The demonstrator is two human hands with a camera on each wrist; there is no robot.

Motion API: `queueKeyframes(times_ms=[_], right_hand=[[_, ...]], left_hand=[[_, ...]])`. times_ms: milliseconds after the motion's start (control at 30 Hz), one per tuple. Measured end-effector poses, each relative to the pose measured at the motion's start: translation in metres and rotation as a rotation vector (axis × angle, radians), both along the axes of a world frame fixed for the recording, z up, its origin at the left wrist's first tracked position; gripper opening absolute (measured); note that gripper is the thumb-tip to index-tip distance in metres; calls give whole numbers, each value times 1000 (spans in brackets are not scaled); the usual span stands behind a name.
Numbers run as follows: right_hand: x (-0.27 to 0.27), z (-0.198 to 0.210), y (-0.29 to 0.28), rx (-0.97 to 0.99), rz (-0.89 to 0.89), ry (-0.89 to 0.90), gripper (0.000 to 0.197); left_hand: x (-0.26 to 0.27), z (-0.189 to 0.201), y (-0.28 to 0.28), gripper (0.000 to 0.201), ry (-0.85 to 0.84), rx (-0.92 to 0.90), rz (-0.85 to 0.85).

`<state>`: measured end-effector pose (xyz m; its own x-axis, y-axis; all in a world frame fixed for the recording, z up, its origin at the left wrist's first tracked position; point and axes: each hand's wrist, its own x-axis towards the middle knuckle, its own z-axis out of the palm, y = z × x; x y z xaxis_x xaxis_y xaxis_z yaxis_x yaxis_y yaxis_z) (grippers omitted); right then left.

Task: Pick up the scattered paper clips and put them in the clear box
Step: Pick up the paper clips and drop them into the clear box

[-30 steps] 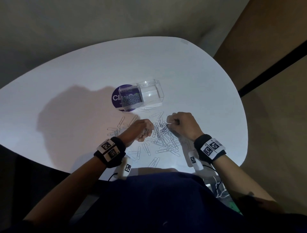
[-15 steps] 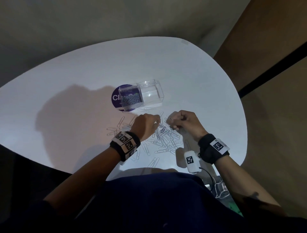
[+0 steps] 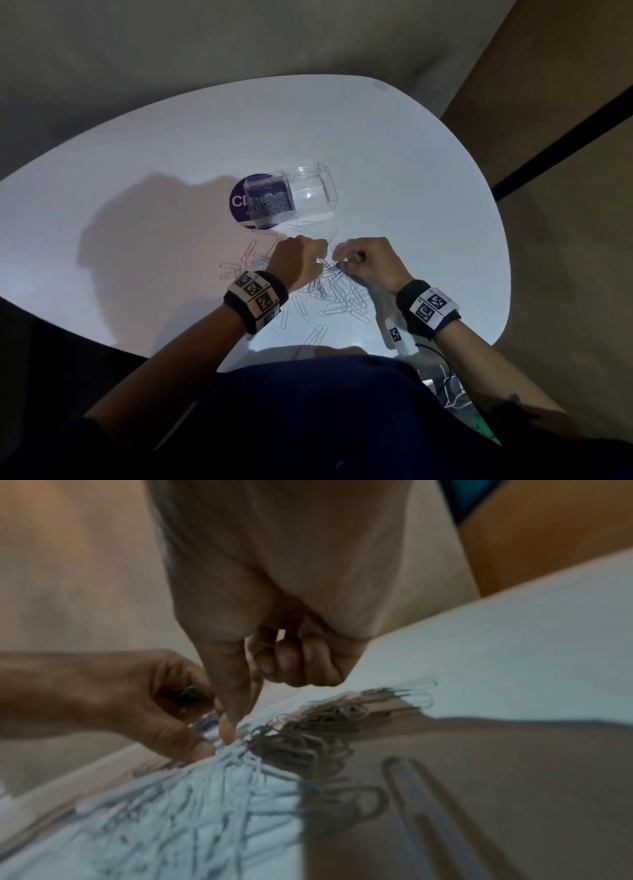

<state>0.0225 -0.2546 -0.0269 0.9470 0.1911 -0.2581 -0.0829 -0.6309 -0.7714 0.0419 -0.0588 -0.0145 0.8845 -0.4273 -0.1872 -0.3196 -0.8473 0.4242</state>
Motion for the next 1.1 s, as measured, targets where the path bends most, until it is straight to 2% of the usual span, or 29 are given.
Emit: queueKeyframes(times_ms=[100, 200, 300, 400, 533, 633, 733, 833, 1000, 1100], right_hand=[[1, 1, 7, -225, 187, -135, 20], [6, 5, 11, -387, 346, -134, 20], [12, 7, 15, -440, 425, -127, 6], [14, 3, 15, -434, 438, -128, 10], [13, 4, 4, -244, 334, -53, 13], [8, 18, 1, 103, 75, 65, 19], [7, 29, 2, 464, -203, 261, 25], [11, 26, 2, 738, -333, 377, 22], [9, 24, 7, 874, -420, 428, 17], [8, 13, 9, 684, -321, 350, 7]], left_hand=[[-2, 0, 2, 13, -14, -4, 10], [-3, 0, 2, 3, -14, 18, 26], [-3, -2, 2, 5, 14, 39, 25], [-4, -4, 4, 6, 84, 7, 5], [-5, -6, 11, 5, 88, -59, -1], [-5, -8, 14, 7, 8, -104, 2], [-4, -11, 14, 21, 8, -80, -34], [-5, -13, 7, 14, -14, -24, -64], [-5, -8, -2, 8, -2, 4, 1], [-5, -11, 3, 5, 39, -141, 36]])
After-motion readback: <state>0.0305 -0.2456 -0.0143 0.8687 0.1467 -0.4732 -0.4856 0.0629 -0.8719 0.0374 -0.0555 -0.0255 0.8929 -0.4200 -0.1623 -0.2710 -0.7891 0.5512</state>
